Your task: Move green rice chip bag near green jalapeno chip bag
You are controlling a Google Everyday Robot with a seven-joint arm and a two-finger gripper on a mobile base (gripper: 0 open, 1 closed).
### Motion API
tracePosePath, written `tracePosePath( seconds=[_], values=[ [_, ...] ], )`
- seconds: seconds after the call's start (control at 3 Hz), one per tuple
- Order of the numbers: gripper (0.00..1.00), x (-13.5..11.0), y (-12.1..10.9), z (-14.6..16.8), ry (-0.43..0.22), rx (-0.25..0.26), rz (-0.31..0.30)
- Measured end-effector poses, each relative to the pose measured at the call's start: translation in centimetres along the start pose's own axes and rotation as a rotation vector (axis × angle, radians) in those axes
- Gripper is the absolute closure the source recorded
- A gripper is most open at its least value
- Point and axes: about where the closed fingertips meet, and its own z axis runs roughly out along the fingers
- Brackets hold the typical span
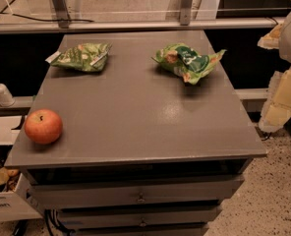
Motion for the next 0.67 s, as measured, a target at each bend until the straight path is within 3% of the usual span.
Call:
tracePosePath(
  seconds=[0.33, 0.67],
  values=[
    [0.00, 0.0, 0.0, 0.0, 0.000, 0.000, 0.000],
    [0.00, -1.7, -1.8, 2.1, -0.044, -0.020, 0.013]
  ],
)
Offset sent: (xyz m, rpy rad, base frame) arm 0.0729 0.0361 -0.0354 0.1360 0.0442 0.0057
